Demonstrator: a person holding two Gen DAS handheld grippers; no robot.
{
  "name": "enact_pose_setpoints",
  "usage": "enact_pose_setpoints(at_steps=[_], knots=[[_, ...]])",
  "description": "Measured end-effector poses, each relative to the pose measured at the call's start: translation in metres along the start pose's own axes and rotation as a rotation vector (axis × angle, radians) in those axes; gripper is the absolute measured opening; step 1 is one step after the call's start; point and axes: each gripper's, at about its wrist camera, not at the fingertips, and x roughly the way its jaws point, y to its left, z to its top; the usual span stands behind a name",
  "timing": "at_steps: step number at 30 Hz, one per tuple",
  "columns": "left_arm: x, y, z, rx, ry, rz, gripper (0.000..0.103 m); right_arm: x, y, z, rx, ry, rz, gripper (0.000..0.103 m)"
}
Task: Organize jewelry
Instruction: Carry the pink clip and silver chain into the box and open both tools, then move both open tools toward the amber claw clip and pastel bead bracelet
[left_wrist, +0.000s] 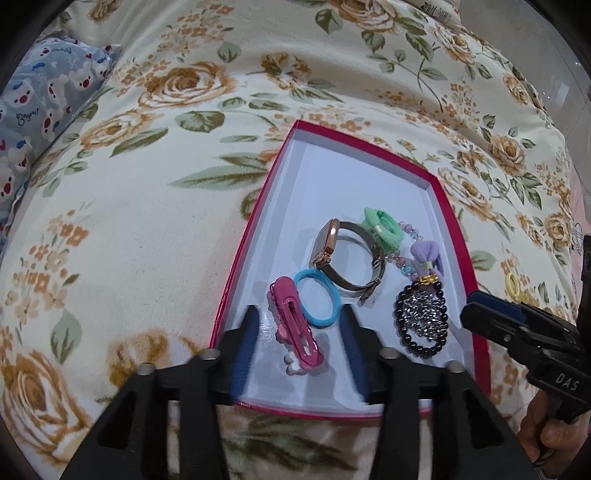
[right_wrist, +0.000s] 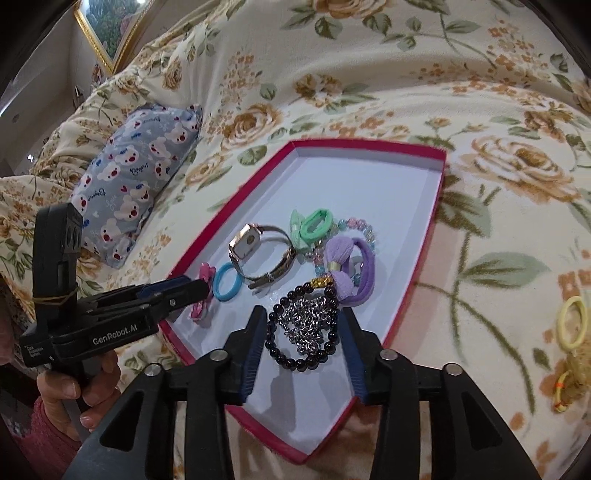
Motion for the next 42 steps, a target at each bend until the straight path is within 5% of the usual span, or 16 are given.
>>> enact_pose_setpoints(at_steps=[8,19,28,42], knots=[[-0.025,-0.010,-0.009,-0.006,-0.038,-0.004,0.075,-0.038,-0.012,-0.006,0.019,-0.071,-0.036,0.067],[-0.039,-0.040,-0.026,0.000,-0.026,-0.075,0.076,-0.101,-0.052,-0.039,0.071,-0.136,-0.172,0.070],[-0.041,-0.083,-0.035,0.093,0.004,-0.134,0.076,-0.150,-0.086,-0.075,0.133,-0.190,-0.310,0.073],[-0.020,-0.155,-0.034,0.244,0.059,-0.187,0.076,-0.176,-0.137,-0.105,0.254,-0.180,-0.411,0.073]])
